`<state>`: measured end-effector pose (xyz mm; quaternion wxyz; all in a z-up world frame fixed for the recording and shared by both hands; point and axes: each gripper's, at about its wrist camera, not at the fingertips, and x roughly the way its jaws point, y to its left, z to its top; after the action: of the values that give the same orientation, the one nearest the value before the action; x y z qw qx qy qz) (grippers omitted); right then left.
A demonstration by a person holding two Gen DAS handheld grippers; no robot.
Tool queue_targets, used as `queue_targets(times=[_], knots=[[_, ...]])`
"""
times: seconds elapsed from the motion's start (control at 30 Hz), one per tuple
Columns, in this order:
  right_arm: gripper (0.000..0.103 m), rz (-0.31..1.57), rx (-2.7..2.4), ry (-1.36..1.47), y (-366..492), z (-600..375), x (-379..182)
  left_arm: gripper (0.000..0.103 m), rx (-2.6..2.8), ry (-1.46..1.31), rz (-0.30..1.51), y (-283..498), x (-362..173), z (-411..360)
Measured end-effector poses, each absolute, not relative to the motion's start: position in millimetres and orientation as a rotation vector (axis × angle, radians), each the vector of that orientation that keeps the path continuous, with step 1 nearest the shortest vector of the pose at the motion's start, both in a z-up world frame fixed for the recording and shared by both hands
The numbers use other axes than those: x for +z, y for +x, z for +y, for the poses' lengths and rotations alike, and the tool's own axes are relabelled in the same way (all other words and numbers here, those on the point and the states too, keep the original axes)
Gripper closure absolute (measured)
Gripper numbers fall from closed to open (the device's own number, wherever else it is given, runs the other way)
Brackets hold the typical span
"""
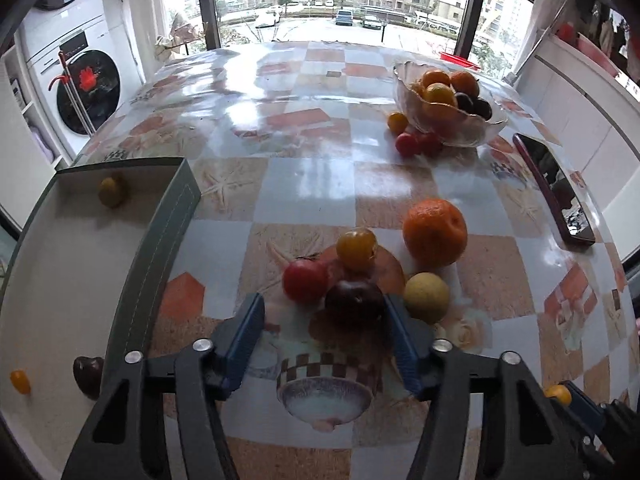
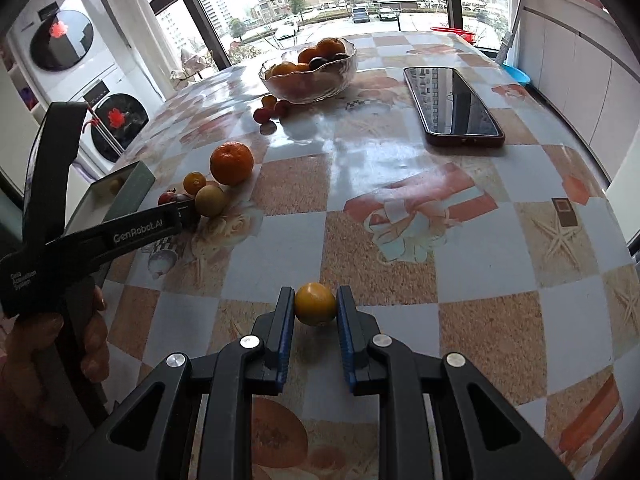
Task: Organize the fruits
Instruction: 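Grasp a dark plum with the left tool, then carry the plum with the left tool while the right carries the small orange over the tray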
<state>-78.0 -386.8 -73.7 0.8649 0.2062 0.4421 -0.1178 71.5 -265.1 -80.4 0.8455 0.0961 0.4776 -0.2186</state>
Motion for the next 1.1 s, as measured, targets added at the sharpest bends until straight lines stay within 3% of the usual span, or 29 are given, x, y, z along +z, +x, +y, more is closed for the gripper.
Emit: queue_targets(times=[0.03,0.07,0.1,0.77,1.1], knots=[[0.08,0.926,-0.246,0.432,-79,-387,-74,0.06,-0.48,0.2,1.006,70,-80,-266],[0.08,0.925,-0.246,0.432,-80,-387,-74,0.073,-0.503,0.205,1.006,67,-78,-268],[0.08,0.925,-0.246,0.433,-80,-386,-74,0.074,-0.515,0.213,1.006,65,-78,-271],[0.08,0.946,-0.209,0.409,-90,-354,-59,0.074,-0.508,0.171,0.88,18,-29,-161],[0.08,0.958,-0.083,0.303,-59,-287,-37,0.074,-0.363,0.174,0.854,25,-34,-94]])
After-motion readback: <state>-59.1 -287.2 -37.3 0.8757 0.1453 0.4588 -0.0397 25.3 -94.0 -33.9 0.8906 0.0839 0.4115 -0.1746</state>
